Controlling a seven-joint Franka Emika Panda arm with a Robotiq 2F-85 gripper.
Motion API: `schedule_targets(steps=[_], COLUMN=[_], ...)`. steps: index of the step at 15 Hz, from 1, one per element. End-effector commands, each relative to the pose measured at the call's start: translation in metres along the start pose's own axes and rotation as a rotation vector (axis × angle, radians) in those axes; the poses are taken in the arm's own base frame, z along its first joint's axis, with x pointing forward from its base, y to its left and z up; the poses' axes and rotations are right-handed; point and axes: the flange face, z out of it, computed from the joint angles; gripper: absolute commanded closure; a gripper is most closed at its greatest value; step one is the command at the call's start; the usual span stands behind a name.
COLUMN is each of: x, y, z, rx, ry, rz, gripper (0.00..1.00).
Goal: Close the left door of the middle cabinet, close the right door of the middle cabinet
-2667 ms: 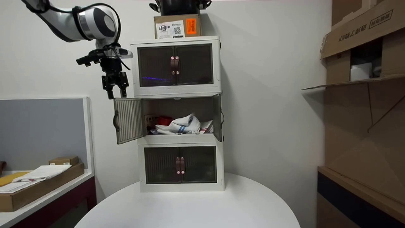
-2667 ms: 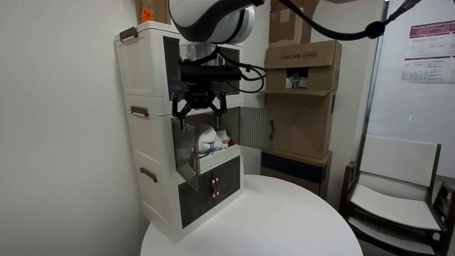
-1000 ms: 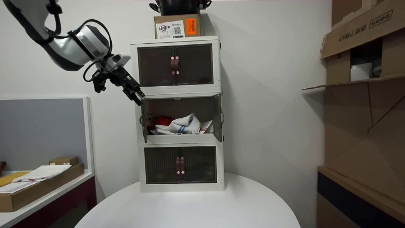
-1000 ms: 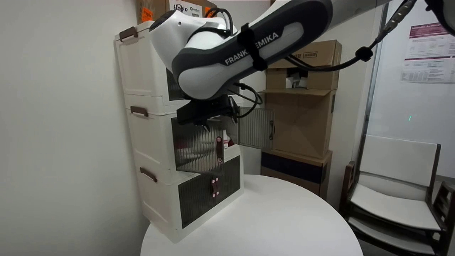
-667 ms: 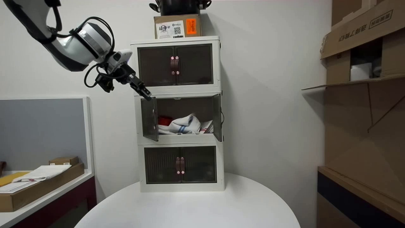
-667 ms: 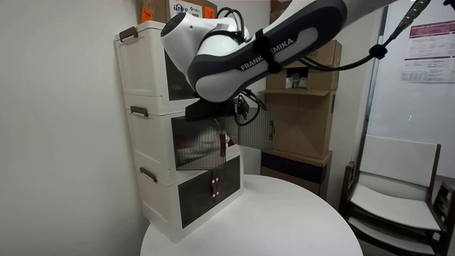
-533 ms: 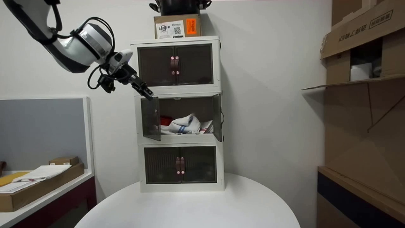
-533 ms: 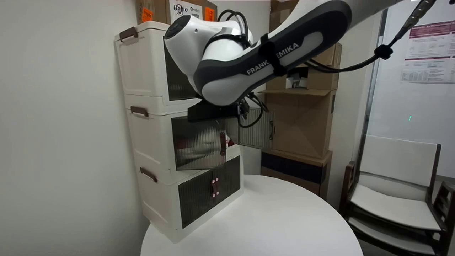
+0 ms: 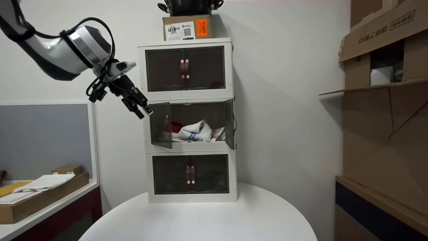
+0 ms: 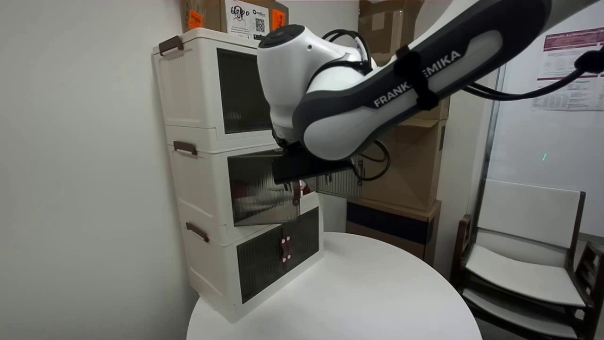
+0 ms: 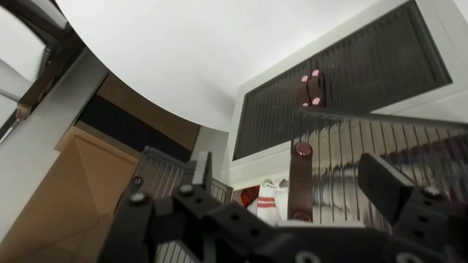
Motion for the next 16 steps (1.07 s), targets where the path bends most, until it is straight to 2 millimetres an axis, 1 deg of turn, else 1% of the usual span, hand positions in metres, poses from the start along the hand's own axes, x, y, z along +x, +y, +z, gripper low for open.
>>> schedule_targets(steps=[1, 3, 4, 6, 7, 9, 15, 16], x=[-0.020, -0.016, -0.007, 0.001, 0.005, 0.012, 0.022, 0.029], y=[0.012, 0.009, -0.003, -0.012, -0.020, -0.036, -0.079, -0.088], z=[0.024, 0.044, 0.051, 0.061, 0.063, 0.061, 0.039, 0.037], rx=[-0.068, -0.122, -0.141, -0.155, -0.160, -0.164, -0.166, -0.162], ry=[0.038, 0.077, 0.097, 0.109, 0.111, 0.108, 0.119, 0.128], rz=[-0.170, -0.209, -0.225, -0.246, -0.249, -0.240, -0.210, -0.212], gripper=[0.00, 0.00, 0.00, 0.00, 0.00, 0.00, 0.00, 0.00])
